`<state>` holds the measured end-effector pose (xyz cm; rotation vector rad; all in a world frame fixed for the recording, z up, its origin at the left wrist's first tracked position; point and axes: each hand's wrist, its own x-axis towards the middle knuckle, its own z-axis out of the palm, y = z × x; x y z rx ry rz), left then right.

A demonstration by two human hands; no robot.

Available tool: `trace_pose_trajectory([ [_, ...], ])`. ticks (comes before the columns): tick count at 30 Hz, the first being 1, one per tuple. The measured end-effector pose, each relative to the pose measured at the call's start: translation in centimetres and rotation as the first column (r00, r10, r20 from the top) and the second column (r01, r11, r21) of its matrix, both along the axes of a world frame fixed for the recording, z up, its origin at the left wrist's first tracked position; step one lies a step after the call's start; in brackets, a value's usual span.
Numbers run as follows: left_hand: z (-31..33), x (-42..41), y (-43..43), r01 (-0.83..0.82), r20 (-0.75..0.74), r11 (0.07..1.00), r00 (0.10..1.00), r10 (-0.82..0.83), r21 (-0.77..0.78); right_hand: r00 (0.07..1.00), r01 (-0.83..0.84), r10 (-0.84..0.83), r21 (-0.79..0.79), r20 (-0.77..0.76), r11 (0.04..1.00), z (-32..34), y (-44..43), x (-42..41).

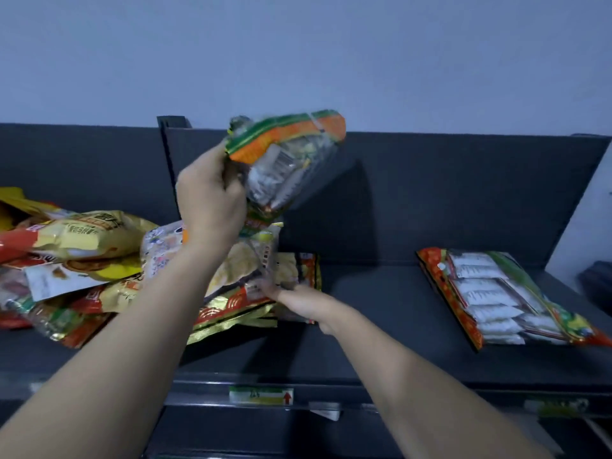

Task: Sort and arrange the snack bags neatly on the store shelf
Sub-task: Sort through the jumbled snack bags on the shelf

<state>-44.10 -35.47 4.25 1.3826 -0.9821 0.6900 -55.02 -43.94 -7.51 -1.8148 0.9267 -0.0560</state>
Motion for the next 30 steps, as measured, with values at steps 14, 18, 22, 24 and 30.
trace_pose_trajectory([
  [14, -10.5, -1.5, -5.5, -0.006, 0.257, 0.407, 0.784, -0.565, 0.913, 0.665, 0.491, -0.698, 0.549, 0.265, 0.677, -1.1, -6.2, -7.3],
  [18, -8.3, -0.6, -3.9, -0.201, 0.212, 0.068, 0.899, -0.384, 0.977, 0.617, 0.603, -0.737, 0.438, 0.274, 0.667, -1.6, -6.9, -9.2],
  [22, -7.9, 2.4, -1.3, -0.335, 0.334, 0.061, 0.942, 0.016, 0.94, 0.647, 0.64, -0.704, 0.292, 0.293, 0.71, -1.3, -7.9, -11.4],
  [24, -8.9, 3.6, -0.5, -0.23, 0.22, 0.033, 0.959, 0.18, 0.973, 0.683, 0.641, -0.674, 0.212, 0.283, 0.738, -1.2, -8.4, -12.0],
  [30, -11.9, 4.4, 1.2, -0.072, 0.026, 0.186, 0.97, 0.243, 0.98, 0.798, 0.543, -0.602, -0.465, 0.028, 0.699, -1.0, -7.9, -12.6],
])
